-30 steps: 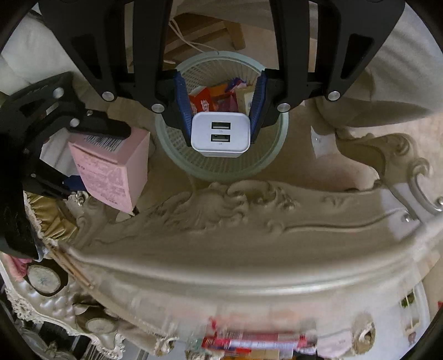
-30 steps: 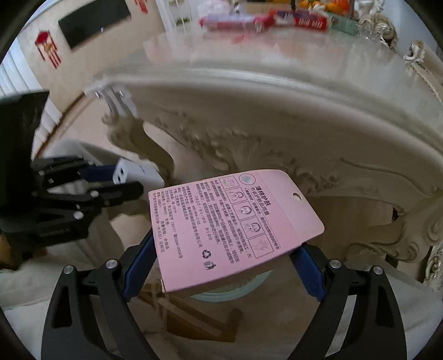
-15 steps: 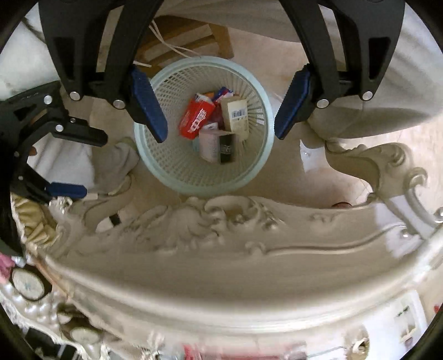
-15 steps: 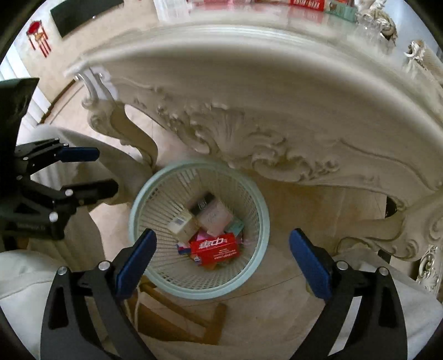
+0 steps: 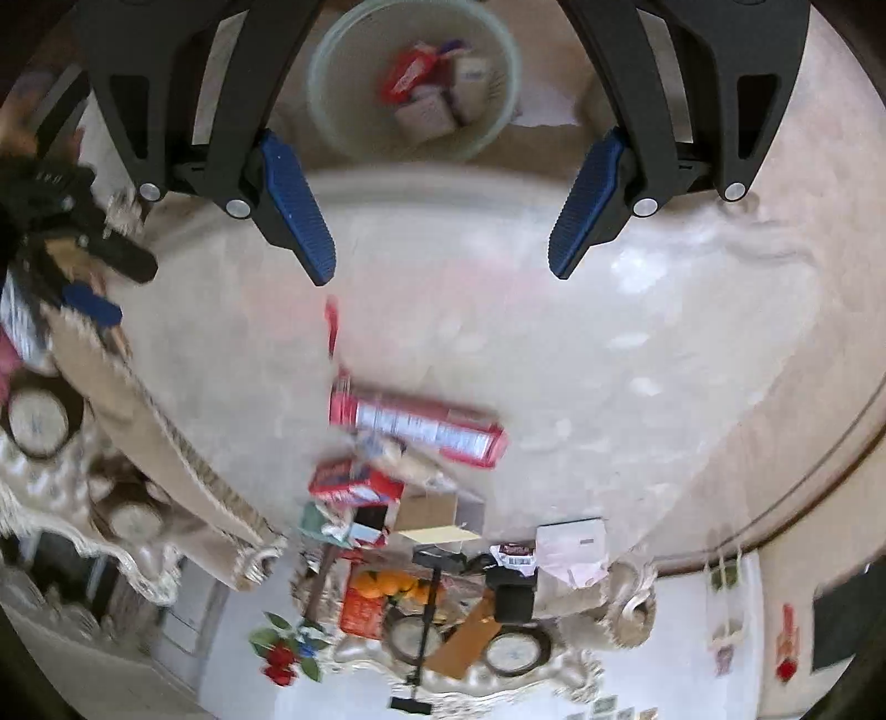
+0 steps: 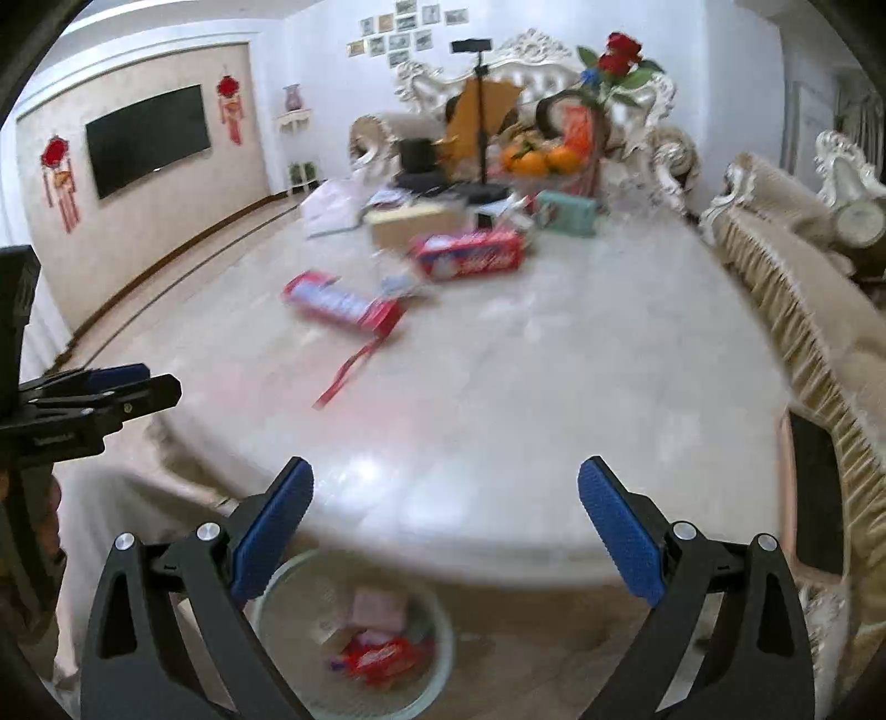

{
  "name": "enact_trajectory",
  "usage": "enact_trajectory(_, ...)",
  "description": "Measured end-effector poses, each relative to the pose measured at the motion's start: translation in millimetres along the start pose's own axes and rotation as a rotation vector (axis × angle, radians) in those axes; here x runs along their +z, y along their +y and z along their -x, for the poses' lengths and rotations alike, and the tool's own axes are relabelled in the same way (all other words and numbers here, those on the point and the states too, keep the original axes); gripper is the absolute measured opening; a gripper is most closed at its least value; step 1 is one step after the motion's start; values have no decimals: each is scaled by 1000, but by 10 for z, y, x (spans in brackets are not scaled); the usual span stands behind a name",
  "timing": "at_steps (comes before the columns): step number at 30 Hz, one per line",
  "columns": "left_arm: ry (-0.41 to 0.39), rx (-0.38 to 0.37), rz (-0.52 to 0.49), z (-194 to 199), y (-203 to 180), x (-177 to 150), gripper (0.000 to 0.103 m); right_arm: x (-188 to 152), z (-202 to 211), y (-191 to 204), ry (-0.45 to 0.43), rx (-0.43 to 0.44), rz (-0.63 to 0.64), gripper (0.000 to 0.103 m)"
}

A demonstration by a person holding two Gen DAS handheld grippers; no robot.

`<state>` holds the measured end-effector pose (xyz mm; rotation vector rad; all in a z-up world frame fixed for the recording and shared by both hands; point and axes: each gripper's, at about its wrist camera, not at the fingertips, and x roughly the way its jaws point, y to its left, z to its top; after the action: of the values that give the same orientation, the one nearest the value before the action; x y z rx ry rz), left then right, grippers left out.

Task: Collect trash
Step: 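Move the left tool to the red snack box while the right tool approaches the red toothpaste box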

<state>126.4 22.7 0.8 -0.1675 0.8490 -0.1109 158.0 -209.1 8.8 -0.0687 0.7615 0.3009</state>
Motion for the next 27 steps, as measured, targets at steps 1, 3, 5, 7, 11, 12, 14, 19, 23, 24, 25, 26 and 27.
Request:
enact_trajectory(1, 9, 13, 24, -65, -39, 68, 78, 59, -20, -41, -8, -11, -1, 92)
enact_trajectory(3, 4, 69, 73, -208, -139, 228, 78, 147, -82, -113, -24, -27, -7, 92)
enact_trajectory(5, -16, 123, 110, -333, -210, 367, 78, 231, -129, -178, -34, -35, -16, 92)
enact_trajectory(7, -17, 137, 150, -504, -254, 504, 78, 292, -146, -247, -38, -33, -17, 92)
enact_trajectory(11, -7, 121, 286, -777, -267, 728, 78, 417, -287, -305, -37, -35, -17, 92)
enact_trajectory(12, -11, 133, 306, -809, -276, 762, 78, 446, -325, -306, -35, -33, -17, 92)
enact_trajectory(14, 2, 175, 341, -932, -298, 832, 78, 552, -425, -339, -35, -28, -15, 92)
enact_trajectory(19, 63, 202, 402, -1214, -310, 852, 78, 920, -710, -461, -39, -44, -34, 92)
enact_trajectory(23, 60, 229, 386, -1296, -356, 835, 78, 1279, -1074, -538, -12, -58, -60, 92)
enact_trajectory(24, 60, 233, 379, -1309, -362, 836, 78, 1339, -1162, -527, -2, -50, -62, 92)
enact_trajectory(25, 62, 233, 371, -1320, -370, 841, 78, 1400, -1249, -509, 10, -40, -61, 92)
enact_trajectory(26, 57, 249, 361, -1316, -382, 848, 78, 1468, -1363, -476, 28, -33, -58, 92)
enact_trajectory(27, 58, 257, 356, -1327, -381, 857, 78, 1534, -1469, -437, 38, -30, -52, 92)
